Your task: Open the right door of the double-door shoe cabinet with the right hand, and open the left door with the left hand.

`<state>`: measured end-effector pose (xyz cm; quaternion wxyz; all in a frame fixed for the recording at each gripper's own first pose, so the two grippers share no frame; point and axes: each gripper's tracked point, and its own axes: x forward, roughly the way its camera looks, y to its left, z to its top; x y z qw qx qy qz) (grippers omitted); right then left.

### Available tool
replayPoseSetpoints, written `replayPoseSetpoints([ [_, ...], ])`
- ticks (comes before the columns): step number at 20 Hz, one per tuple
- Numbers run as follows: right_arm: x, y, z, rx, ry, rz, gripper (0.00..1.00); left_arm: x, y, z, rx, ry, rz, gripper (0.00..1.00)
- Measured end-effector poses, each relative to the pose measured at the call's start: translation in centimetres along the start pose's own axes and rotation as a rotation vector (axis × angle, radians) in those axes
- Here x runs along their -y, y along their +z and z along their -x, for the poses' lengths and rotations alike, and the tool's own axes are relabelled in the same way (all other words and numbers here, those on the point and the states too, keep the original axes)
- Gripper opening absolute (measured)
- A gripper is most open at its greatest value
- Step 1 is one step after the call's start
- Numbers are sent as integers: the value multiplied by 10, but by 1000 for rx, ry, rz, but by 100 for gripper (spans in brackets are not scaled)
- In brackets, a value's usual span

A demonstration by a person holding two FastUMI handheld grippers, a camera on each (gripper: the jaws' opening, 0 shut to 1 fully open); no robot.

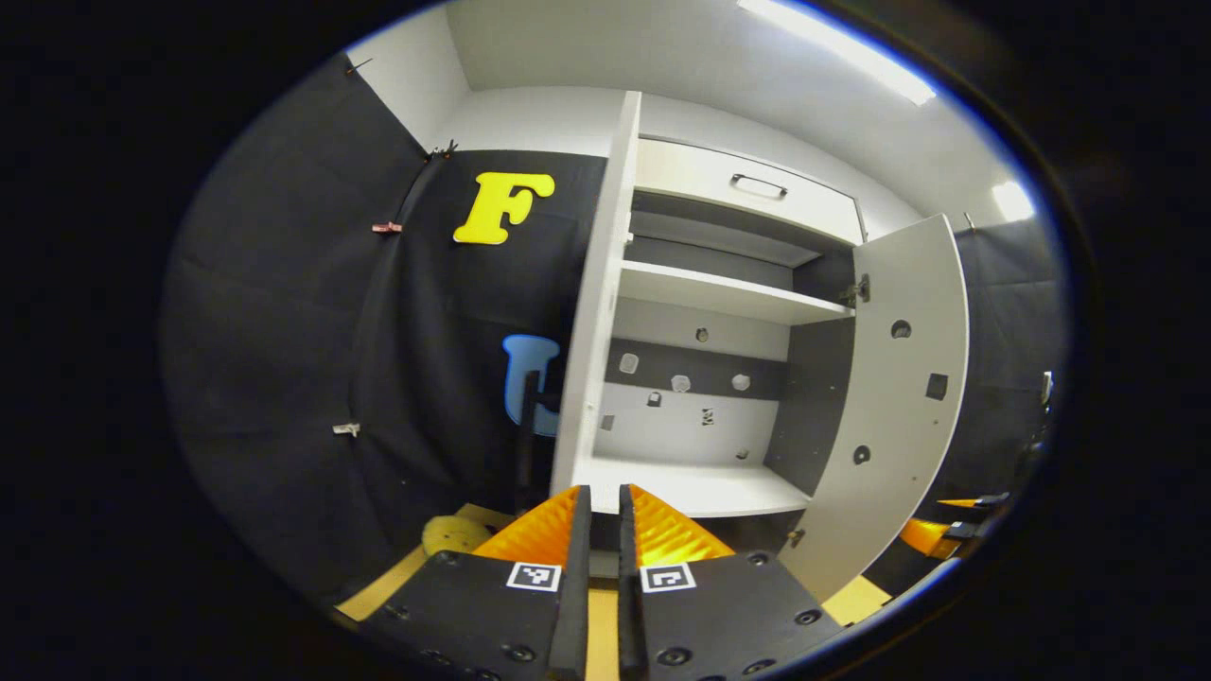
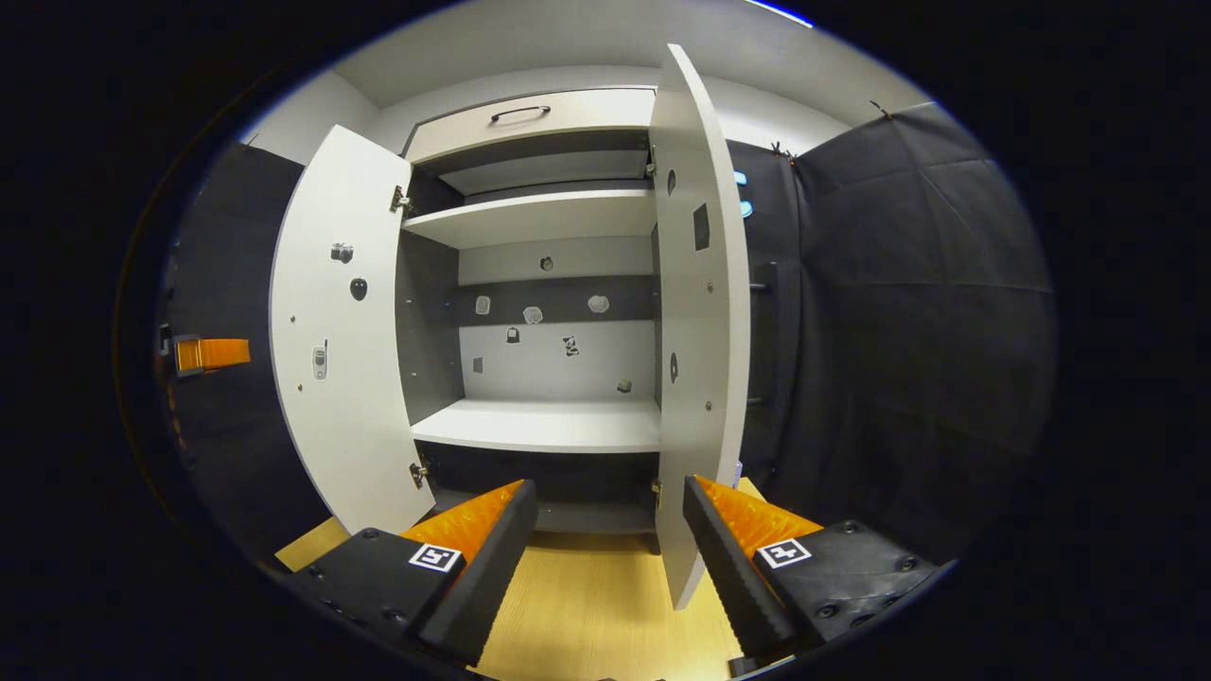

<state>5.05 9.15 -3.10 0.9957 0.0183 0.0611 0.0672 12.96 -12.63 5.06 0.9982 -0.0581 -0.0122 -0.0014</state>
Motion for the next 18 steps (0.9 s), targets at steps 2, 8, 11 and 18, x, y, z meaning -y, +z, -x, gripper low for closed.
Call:
replayPoseSetpoints([
  [2,7,4,1,10,21,0,97,26,-16,0,-21,-6,-2,29],
  [8,24,26,-2,60,83,-33,97,85,-40,9,-36,31,-79,82],
  [11,29,30,-3,73,102,-35,97,101,-45,17,-25,59,-97,94],
  [18,16,25,-1,58,126,-33,96,116,-48,33,-13,25,-155,95],
])
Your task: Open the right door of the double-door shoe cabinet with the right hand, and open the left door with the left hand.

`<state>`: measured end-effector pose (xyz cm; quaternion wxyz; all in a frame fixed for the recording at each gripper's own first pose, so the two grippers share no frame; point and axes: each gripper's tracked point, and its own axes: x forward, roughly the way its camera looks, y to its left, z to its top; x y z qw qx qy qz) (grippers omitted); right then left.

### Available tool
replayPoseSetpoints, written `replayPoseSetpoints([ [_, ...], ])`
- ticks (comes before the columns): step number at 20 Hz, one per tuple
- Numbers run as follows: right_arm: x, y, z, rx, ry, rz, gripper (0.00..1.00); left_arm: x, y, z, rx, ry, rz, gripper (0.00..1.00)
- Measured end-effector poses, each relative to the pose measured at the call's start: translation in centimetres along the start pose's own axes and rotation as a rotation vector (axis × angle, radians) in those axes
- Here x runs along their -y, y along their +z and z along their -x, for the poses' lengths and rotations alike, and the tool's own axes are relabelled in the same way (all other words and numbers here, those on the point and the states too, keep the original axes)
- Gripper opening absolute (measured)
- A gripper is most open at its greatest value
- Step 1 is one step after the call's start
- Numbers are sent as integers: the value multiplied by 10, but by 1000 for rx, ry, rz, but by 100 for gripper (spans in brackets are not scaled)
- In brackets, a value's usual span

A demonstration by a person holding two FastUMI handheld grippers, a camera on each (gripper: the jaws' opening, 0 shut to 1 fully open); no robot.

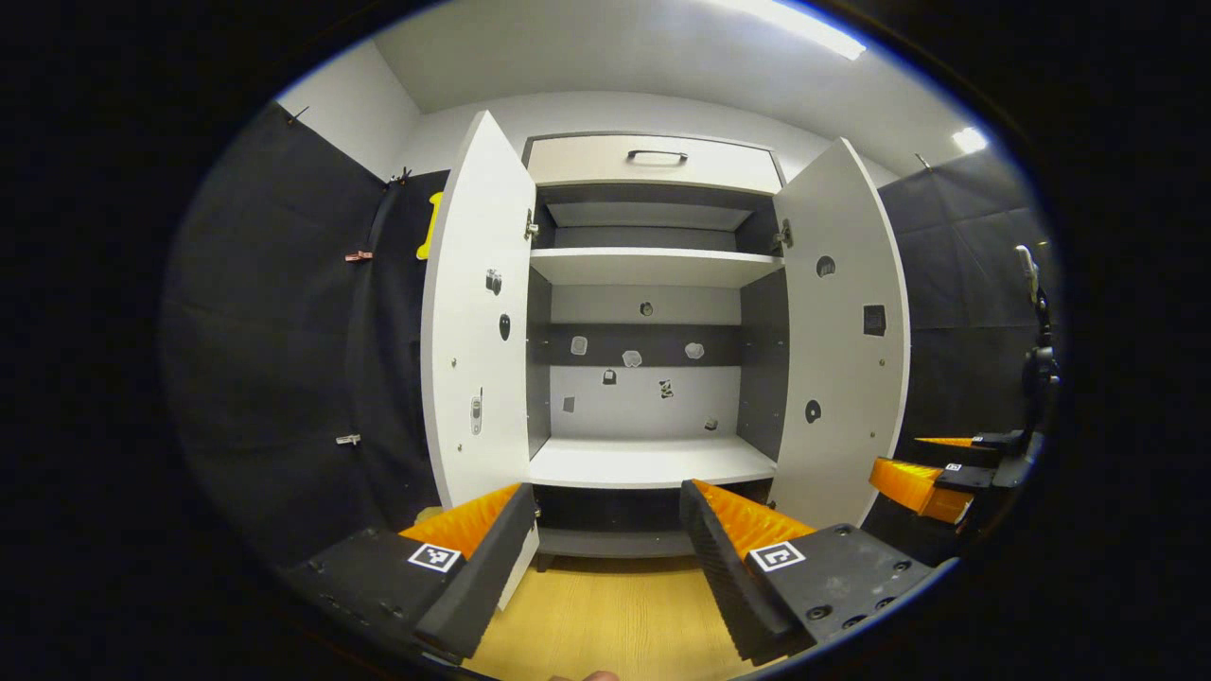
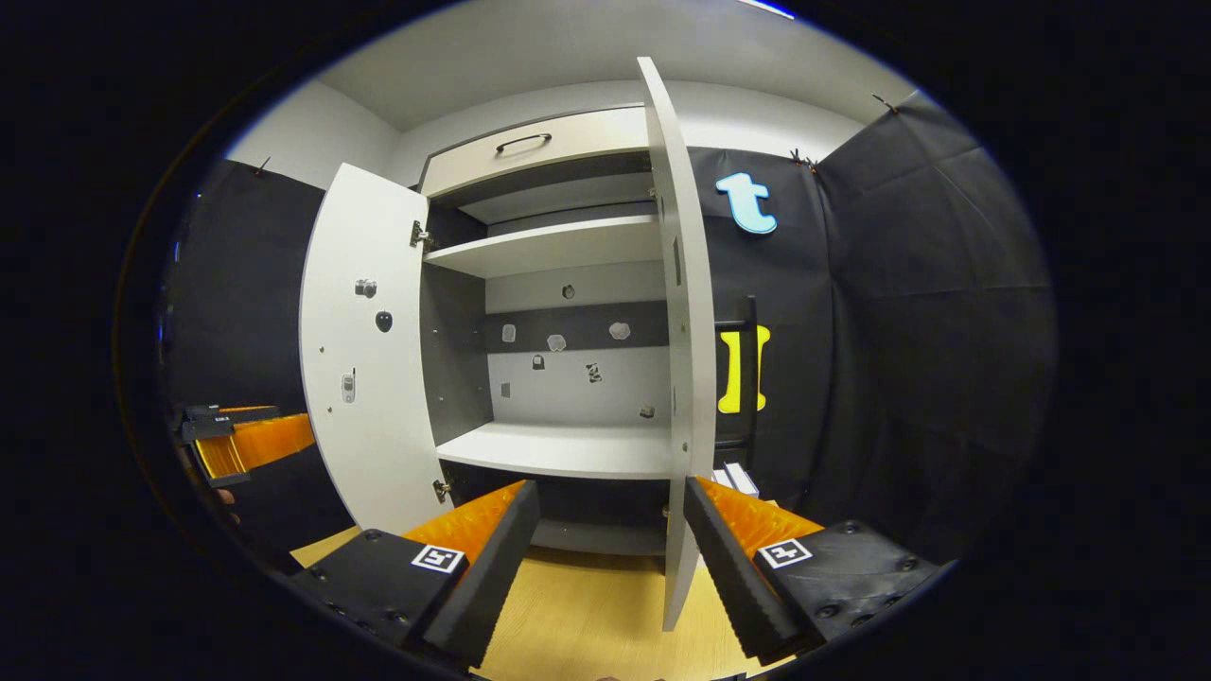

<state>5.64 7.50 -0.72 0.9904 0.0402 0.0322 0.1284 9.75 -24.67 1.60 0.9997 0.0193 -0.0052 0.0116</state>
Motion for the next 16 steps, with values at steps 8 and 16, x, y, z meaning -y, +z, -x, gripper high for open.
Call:
replayPoseSetpoints([
  [8,-20,-18,8,-22,-29,27,97,-31,-23,-2,-25,21,20,95],
  [16,-34,-35,17,-39,-54,47,97,-42,-29,5,-10,-7,-9,95],
])
